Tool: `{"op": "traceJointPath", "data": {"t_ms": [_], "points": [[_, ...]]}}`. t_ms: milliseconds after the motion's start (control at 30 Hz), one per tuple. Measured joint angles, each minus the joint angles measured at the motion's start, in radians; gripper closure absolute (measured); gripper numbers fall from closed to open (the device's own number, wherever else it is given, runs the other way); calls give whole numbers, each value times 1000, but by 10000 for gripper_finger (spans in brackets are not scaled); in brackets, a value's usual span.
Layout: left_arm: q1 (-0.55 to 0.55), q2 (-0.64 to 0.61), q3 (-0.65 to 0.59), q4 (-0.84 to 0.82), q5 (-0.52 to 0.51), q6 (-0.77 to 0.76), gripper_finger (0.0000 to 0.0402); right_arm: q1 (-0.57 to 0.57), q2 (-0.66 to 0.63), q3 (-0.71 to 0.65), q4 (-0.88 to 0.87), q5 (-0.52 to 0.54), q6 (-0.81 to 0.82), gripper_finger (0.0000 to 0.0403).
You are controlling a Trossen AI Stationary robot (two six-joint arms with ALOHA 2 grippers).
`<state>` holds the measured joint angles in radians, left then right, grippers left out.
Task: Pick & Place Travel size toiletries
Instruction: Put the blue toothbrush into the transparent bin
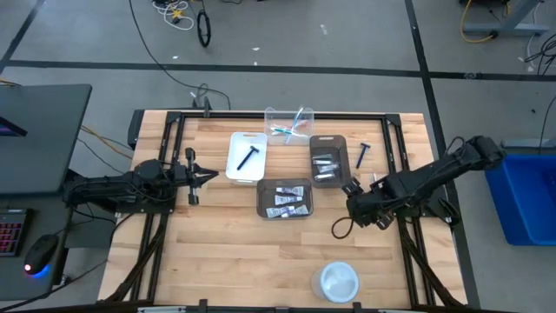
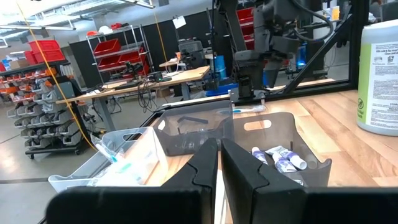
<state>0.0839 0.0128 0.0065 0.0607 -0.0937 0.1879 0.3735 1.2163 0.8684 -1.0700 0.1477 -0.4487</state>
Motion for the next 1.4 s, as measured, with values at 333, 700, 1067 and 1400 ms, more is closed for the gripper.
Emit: {"op": "traceJointPath", "data": {"t_ms": [333, 700, 1067, 1400], "points": [[0, 0, 0, 0, 0, 0, 374, 22, 0, 0, -212, -2, -119, 161], [0, 0, 0, 0, 0, 0, 374, 33, -25, -40, -232, -31, -346, 183], [0, 0, 0, 0, 0, 0, 374, 3, -32, -154, -115, -98, -539, 152], [0, 0, 0, 0, 0, 0, 374, -8, -20, -256, -30, -99, -563, 135]]}}
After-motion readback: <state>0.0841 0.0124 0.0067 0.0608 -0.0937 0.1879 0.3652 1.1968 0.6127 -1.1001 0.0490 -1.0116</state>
